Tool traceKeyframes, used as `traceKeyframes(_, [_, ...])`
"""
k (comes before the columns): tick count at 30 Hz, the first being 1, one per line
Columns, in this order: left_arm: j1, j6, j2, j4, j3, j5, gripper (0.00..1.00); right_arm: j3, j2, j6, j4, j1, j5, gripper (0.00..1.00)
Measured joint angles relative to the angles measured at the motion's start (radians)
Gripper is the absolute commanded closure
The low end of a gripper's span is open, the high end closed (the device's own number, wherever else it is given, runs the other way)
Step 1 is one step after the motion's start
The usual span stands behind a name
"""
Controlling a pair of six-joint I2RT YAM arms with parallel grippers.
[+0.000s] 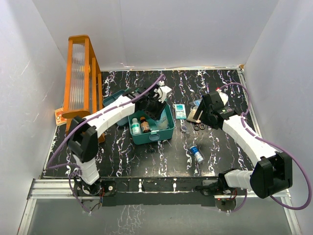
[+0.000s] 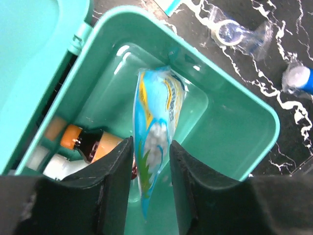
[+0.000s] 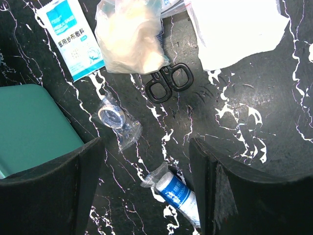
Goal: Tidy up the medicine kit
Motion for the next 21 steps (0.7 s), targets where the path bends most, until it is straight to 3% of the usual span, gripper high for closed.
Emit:
traceKeyframes(5, [0.0, -0.084, -0.121, 0.124, -0.172, 0.013, 0.84, 0.0, 0.0, 0.0, 0.0, 0.0, 0.0, 0.33])
traceKeyframes(8, [0.0, -0.089, -0.13, 0.151, -0.19, 0.032, 0.93, 0.0, 0.0, 0.0, 0.0, 0.0, 0.0, 0.33])
traceKeyframes(21, [0.014, 0.002, -0.08, -0.076, 0.031, 0.23, 0.99, 0.0, 0.0, -0.001, 0.0, 0.0, -0.003, 0.33])
